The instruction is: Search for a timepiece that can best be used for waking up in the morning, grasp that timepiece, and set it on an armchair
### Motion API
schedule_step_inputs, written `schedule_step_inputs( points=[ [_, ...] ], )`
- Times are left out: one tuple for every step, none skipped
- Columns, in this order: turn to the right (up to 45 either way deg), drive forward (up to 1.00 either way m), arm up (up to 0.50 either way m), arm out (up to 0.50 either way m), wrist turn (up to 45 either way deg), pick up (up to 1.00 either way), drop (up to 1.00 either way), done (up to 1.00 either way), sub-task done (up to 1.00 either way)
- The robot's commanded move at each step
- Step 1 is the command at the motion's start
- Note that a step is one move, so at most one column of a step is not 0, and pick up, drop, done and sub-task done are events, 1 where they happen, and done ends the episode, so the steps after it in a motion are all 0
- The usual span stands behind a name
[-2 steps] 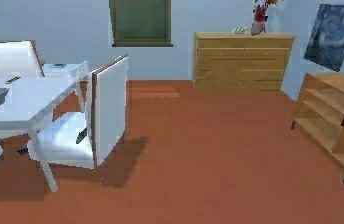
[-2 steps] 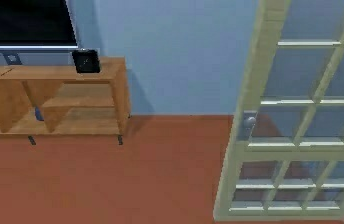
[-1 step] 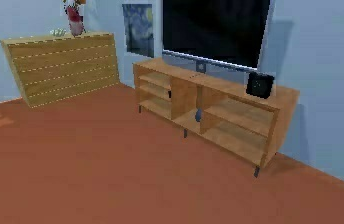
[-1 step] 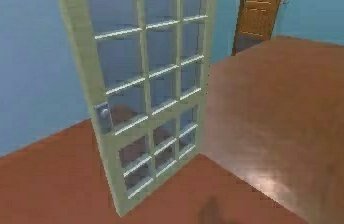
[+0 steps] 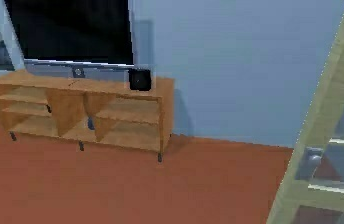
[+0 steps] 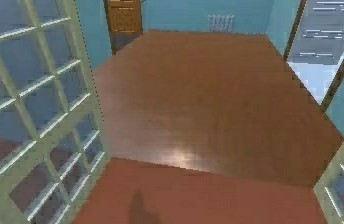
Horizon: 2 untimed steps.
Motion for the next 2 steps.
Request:
schedule_step_inputs(
  points=[
    [0.0, 1.00, 0.00, 0.00, 0.0, 0.00, 0.00, 0.00, 0.00],
    [-45.0, 0.00, 0.00, 0.00, 0.0, 0.00, 0.00, 0.00, 0.00]
  ],
)
